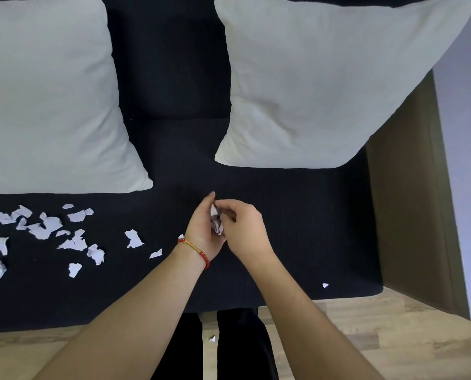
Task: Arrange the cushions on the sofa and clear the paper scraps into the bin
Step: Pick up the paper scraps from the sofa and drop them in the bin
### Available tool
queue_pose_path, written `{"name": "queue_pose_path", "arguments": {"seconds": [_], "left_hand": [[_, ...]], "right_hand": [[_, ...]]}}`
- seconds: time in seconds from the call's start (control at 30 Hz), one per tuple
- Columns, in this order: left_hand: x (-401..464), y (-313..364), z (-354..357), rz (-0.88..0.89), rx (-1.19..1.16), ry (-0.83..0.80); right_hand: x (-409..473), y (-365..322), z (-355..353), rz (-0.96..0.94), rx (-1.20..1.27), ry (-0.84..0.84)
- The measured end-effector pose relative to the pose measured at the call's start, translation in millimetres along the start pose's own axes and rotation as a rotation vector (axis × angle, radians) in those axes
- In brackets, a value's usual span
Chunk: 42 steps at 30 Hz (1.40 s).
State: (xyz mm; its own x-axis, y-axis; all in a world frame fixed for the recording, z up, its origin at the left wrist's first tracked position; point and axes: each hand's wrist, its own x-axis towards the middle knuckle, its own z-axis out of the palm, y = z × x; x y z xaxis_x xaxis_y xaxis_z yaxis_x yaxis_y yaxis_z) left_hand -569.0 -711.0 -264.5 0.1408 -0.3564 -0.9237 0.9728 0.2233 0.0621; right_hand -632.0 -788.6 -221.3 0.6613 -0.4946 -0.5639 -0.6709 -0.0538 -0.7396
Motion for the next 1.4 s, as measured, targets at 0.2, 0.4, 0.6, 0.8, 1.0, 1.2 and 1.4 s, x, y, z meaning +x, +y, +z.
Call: {"name": "queue_pose_path", "arguments": {"seconds": [0.2, 0.4, 0.6, 0.8, 1.0, 1.2, 1.4], "left_hand": [[-0.4, 2.4, 2.1, 0.003, 0.004, 0.020], [5.0, 16.8, -8.5, 0.015, 0.062, 0.054], [3.1, 27.4, -8.3, 0.127, 0.141, 0.112], [-3.2, 40.2, -15.1, 0.154, 0.163, 0.095], [-12.8, 56.6, -34.3, 0.152, 0.272, 0.082], [-13.0, 56.4, -55.7, 0.192, 0.260, 0.096], [-15.2, 49.0, -65.7, 0.178, 0.209, 0.075]], "right_hand": [[-3.6, -3.8, -4.6, -0.015, 0.173, 0.107], [-6.4, 42.0, -38.3, 0.290, 0.412, 0.427], [-23.2, 100.7, -30.2, 0.504, 0.019, 0.284], [-17.8, 81.0, 16.4, 0.411, 0.012, 0.263], [4.2, 62.2, 46.6, 0.267, -0.260, 0.230], [9.5, 65.9, 53.6, 0.169, -0.371, 0.203], [10.6, 69.2, 45.8, 0.189, -0.273, 0.194]]}}
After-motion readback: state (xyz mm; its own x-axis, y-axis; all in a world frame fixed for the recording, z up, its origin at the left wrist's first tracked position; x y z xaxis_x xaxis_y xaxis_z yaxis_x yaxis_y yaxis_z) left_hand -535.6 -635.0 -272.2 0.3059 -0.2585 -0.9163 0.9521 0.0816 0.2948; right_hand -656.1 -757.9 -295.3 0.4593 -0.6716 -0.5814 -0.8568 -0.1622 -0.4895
